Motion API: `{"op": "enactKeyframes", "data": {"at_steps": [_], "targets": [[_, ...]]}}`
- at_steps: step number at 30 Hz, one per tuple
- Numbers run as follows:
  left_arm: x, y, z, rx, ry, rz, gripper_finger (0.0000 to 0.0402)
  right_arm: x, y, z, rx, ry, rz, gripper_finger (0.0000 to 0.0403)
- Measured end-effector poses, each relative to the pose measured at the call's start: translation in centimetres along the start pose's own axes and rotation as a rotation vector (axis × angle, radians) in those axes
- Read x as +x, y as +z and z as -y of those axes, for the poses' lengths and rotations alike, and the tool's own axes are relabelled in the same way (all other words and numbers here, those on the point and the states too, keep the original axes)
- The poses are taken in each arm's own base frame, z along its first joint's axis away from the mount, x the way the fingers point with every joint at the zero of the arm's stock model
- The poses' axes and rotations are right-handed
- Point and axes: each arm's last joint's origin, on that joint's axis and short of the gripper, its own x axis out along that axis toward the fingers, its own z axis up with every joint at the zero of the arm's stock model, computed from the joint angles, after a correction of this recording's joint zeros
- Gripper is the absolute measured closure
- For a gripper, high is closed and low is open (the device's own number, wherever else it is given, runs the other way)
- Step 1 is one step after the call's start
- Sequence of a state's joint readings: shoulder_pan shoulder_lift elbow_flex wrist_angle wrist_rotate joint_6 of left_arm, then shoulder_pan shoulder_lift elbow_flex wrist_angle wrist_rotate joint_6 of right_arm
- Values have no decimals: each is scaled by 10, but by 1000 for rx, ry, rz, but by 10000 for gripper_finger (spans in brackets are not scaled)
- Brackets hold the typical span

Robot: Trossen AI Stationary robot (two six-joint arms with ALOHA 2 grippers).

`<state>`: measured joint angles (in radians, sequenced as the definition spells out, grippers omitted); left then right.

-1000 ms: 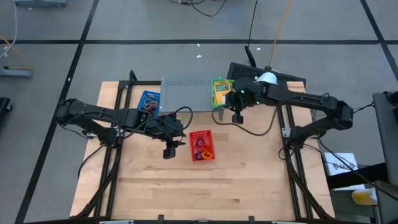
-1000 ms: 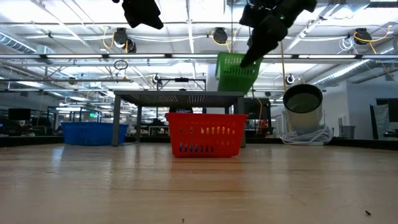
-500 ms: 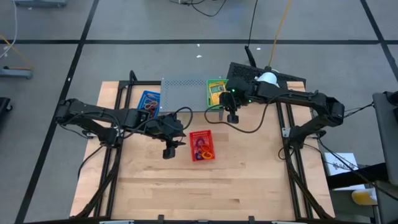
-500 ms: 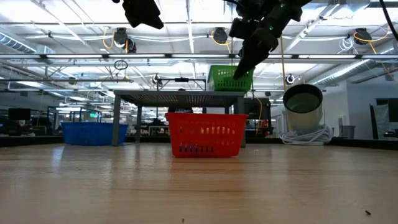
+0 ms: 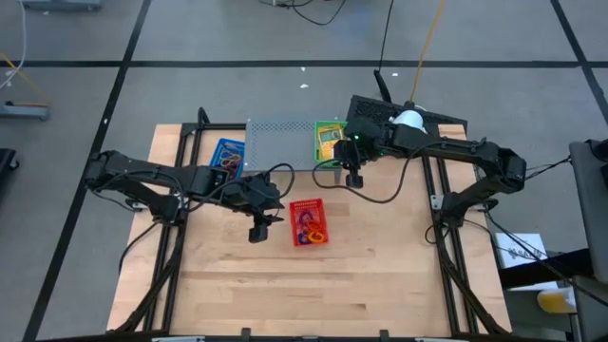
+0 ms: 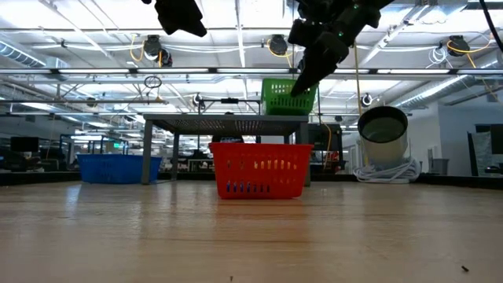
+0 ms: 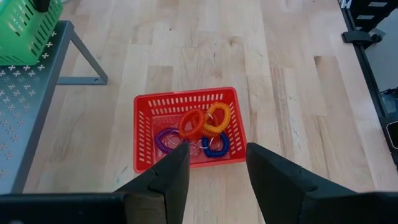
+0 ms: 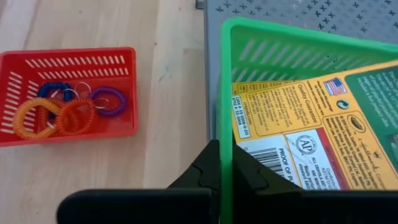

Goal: Pick & Place Office Desk Supplies
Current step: Put the green basket on the shelf

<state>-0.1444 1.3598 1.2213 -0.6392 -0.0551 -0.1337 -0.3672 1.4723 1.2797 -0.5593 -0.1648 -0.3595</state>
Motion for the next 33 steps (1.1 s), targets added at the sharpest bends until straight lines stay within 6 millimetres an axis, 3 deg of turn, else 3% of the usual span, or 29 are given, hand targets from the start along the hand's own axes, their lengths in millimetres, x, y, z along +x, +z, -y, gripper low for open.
{"op": "enactKeyframes", "data": {"at_steps": [33], "targets": [[0, 0, 0, 0, 0, -2, 236, 0, 5, 0, -31, 5, 57, 403]]}}
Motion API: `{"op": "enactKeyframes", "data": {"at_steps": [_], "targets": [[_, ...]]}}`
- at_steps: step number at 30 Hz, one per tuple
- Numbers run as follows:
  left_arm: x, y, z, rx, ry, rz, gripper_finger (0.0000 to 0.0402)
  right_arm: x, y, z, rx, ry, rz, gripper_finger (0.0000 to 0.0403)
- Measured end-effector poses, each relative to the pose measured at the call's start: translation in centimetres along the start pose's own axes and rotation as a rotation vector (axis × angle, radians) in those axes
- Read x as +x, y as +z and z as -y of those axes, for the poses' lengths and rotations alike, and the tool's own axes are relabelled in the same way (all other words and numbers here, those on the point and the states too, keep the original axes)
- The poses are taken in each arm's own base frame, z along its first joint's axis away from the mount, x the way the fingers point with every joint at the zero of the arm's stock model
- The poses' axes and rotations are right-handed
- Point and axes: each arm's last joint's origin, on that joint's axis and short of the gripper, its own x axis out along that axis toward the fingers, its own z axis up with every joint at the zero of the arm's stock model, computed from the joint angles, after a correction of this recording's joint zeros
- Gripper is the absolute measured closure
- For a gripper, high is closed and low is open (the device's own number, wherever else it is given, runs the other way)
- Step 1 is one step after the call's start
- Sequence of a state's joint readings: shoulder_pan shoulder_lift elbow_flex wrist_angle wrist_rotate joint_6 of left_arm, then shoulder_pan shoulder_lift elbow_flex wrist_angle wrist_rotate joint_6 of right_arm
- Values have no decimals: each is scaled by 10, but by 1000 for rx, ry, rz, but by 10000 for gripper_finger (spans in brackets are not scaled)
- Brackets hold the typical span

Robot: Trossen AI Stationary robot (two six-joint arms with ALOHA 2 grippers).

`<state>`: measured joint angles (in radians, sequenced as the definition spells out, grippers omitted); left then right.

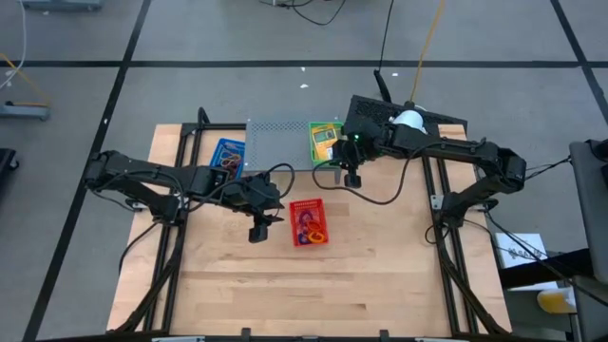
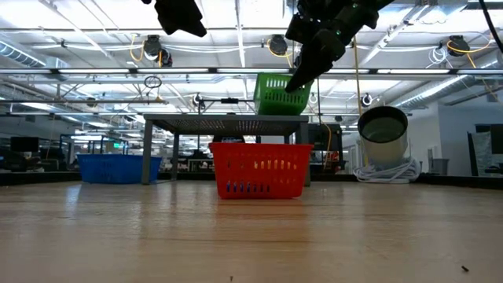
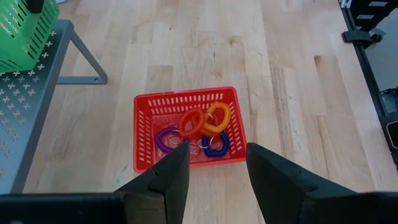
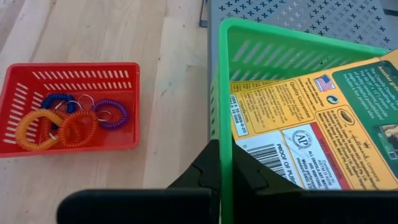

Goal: Pick & Place Office Desk Supplies
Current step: Put the green basket on the shelf

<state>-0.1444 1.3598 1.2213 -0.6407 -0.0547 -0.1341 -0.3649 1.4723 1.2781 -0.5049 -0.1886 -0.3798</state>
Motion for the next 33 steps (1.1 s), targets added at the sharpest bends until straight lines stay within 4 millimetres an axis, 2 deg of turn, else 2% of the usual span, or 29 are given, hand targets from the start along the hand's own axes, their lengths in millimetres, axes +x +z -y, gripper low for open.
{"op": "enactKeyframes", "data": {"at_steps": [6, 23, 33], "targets": [[0, 0, 0, 0, 0, 0, 236, 0, 1, 1, -3, -6, 12, 393], [0, -1, 0, 0, 1, -8, 236, 0, 4, 3, -5, -51, 33, 308], [0, -1, 0, 0, 2, -14, 236, 0, 7, 4, 4, -66, 63, 302]]}}
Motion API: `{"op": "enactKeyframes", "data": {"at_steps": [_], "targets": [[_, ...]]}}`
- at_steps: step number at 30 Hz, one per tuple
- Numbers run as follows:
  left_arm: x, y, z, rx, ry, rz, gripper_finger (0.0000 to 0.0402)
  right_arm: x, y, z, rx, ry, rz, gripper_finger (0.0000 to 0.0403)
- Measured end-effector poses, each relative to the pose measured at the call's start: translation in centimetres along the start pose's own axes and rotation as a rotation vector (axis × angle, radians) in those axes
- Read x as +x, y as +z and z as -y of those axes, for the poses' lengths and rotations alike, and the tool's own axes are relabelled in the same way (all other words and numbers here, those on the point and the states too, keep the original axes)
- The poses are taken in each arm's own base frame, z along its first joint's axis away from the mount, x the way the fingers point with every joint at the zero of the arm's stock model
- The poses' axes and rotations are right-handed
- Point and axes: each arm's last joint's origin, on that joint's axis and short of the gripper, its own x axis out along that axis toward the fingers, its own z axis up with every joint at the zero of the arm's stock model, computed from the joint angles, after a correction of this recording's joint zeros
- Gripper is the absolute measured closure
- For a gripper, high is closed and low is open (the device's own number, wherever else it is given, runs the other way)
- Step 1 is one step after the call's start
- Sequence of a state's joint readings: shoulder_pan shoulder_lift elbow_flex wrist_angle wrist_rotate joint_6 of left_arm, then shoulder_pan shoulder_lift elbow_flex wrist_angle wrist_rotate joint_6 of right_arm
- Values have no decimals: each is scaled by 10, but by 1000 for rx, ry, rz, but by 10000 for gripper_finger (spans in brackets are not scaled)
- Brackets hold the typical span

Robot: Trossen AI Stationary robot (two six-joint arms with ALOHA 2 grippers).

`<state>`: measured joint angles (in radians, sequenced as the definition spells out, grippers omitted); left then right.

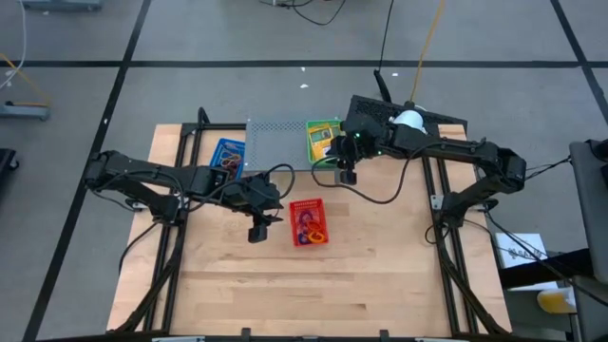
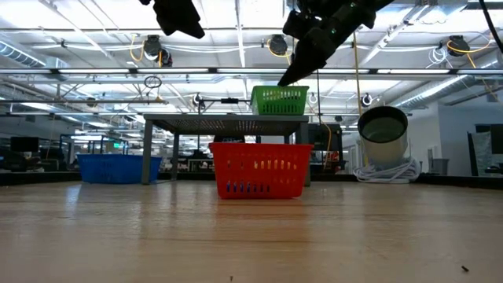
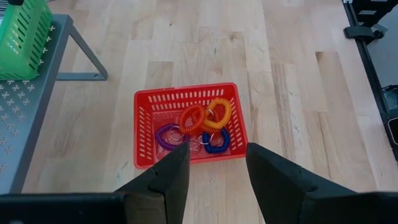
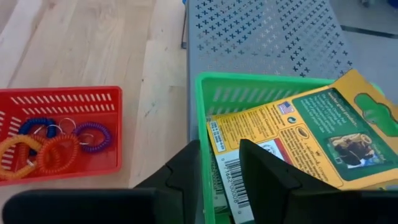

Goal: Pick & Place Office Desk Supplies
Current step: Put the green basket on the shelf

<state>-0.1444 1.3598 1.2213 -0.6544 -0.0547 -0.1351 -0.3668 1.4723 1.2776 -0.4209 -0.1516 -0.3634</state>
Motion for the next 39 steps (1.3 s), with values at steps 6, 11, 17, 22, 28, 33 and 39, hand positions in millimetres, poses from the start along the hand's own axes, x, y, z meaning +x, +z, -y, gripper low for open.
{"op": "enactKeyframes", "data": {"at_steps": [6, 11, 17, 22, 28, 33, 39], "targets": [[0, 0, 0, 0, 0, 0, 236, 7, -10, -3, 12, 6, -9, 307], [0, 0, 0, -2, 0, 0, 236, 10, -16, -4, 11, -8, -33, 309], [0, 0, 0, -4, 0, 0, 236, 12, -19, -2, -13, -87, -64, 326], [0, 0, 0, -4, 0, 0, 236, 12, -18, -2, -18, -94, -47, 352], [0, 0, 0, 0, 0, 0, 236, 12, -15, 0, -21, -104, -14, 377], [0, 0, 0, 1, 0, 0, 236, 12, -14, -1, -20, -101, -12, 396], [0, 0, 0, 1, 0, 0, 236, 12, -14, -1, 22, -104, -10, 395]]}}
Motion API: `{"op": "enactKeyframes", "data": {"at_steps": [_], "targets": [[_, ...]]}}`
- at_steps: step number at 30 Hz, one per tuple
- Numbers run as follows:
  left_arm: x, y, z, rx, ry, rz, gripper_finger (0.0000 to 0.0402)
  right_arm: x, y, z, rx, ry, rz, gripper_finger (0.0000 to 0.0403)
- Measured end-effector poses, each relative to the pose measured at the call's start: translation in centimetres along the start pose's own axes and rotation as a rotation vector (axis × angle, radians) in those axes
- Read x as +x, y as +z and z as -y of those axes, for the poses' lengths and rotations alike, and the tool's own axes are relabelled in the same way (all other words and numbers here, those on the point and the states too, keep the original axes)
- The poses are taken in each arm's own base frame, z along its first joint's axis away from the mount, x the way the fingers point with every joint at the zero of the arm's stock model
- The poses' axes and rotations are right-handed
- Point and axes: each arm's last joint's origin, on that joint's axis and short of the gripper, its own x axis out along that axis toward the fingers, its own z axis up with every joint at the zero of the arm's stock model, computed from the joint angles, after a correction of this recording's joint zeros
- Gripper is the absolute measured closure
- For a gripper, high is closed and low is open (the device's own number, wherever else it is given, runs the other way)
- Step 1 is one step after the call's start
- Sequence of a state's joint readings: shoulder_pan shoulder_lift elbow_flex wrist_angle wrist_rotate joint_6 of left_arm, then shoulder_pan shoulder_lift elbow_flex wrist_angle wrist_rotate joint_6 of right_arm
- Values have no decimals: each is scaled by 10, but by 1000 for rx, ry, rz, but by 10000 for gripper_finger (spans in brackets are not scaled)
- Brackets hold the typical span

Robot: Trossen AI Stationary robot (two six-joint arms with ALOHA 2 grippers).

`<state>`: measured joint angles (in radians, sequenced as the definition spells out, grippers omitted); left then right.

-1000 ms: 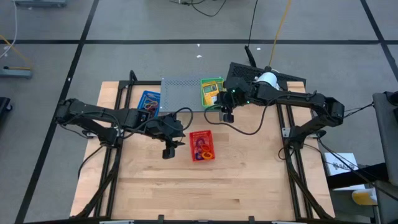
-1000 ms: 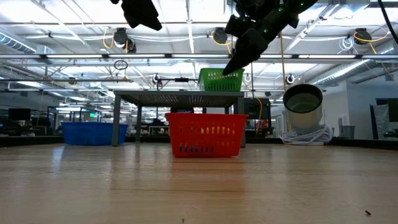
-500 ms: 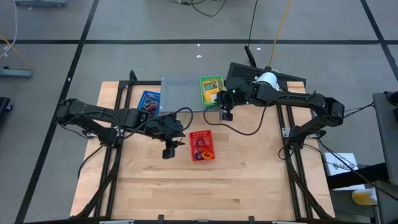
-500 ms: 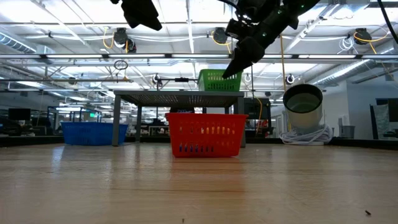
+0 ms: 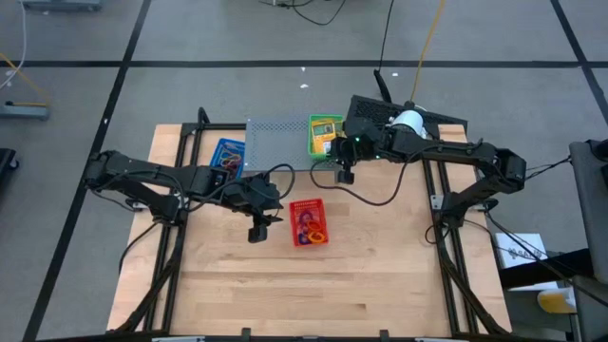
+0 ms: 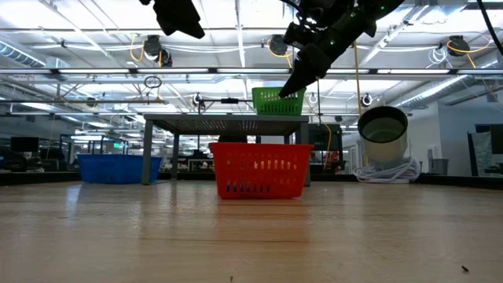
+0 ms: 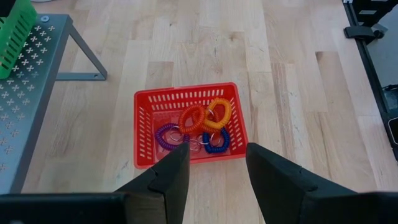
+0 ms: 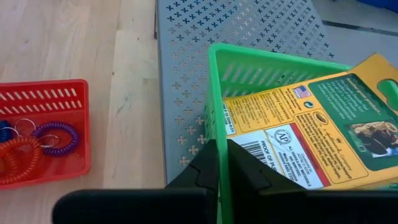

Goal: Pick & Place Office Desk Supplies
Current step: Put the green basket on the shelf, then put the blue basket on the shelf

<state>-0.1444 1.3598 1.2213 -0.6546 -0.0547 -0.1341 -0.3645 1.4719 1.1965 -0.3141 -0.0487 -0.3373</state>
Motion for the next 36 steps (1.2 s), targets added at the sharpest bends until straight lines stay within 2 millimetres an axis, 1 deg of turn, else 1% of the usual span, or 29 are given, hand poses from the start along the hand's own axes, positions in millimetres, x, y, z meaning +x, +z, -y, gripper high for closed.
{"op": "enactKeyframes", "data": {"at_steps": [8, 16, 25, 29, 36], "targets": [[0, 0, 0, 0, 0, 0, 236, 0, 0, 0, -4, 2, 0, 397], [0, 0, 0, -1, 0, 0, 236, 0, -1, -1, 7, 8, -8, 364], [0, 0, 0, -1, 0, 0, 236, 0, 0, -1, 6, 7, -2, 338], [0, 0, 0, -1, 0, 0, 236, 0, 2, 0, -7, -2, 23, 317], [0, 0, 0, -2, -1, 3, 236, -5, 10, -6, -42, -1, 75, 262]]}}
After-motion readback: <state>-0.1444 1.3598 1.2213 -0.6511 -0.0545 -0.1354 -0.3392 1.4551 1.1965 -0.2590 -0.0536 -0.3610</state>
